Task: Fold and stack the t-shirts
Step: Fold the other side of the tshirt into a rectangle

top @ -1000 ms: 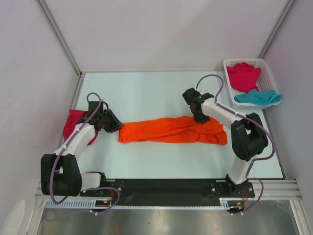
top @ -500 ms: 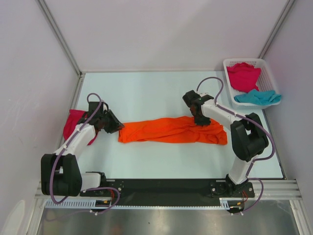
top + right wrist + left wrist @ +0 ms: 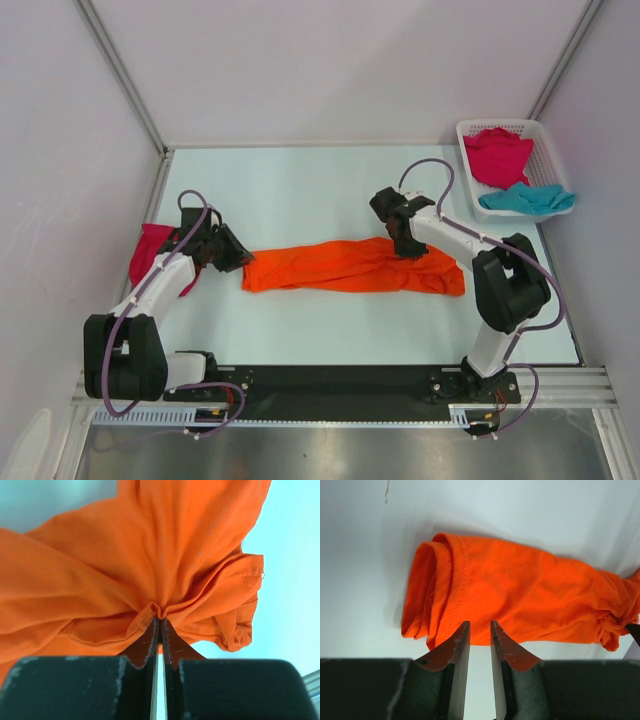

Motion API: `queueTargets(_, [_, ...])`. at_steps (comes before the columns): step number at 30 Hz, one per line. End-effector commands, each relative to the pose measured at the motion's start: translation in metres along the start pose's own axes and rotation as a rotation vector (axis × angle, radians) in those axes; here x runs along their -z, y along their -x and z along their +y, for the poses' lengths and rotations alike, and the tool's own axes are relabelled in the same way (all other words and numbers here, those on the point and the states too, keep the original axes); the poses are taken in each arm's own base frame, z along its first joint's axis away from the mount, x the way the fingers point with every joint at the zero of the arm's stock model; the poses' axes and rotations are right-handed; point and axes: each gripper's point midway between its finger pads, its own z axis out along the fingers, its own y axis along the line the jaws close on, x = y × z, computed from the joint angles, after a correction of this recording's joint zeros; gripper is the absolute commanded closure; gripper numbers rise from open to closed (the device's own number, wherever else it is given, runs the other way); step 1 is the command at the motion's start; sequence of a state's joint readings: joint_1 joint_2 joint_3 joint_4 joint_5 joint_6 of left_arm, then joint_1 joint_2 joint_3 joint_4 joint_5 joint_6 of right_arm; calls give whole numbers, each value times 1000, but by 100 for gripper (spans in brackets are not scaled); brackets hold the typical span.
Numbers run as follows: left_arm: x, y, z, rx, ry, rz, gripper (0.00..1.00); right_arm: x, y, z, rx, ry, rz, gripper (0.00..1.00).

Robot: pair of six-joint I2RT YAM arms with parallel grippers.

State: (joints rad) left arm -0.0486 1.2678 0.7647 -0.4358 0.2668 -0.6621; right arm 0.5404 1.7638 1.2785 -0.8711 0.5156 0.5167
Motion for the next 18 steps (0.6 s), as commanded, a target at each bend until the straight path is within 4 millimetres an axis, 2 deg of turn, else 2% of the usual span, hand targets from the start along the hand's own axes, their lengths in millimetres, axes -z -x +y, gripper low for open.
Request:
queueTargets(1, [2,2,-7,-26,-34,-14,72,19,0,-8,-26,-9,-36,94])
queueTargets(11, [2,1,-6,-26,-37,-14,72,22,-23,-18,-31,-38,-15,90])
queueTargets(14, [2,0,-7,-27,-40,-11,72,24,-31,-17,-27,-31,-6,86])
queueTargets(18, [4,0,-7,-30,-44,-15,72,29,-46,-12,-14,-30,18,76])
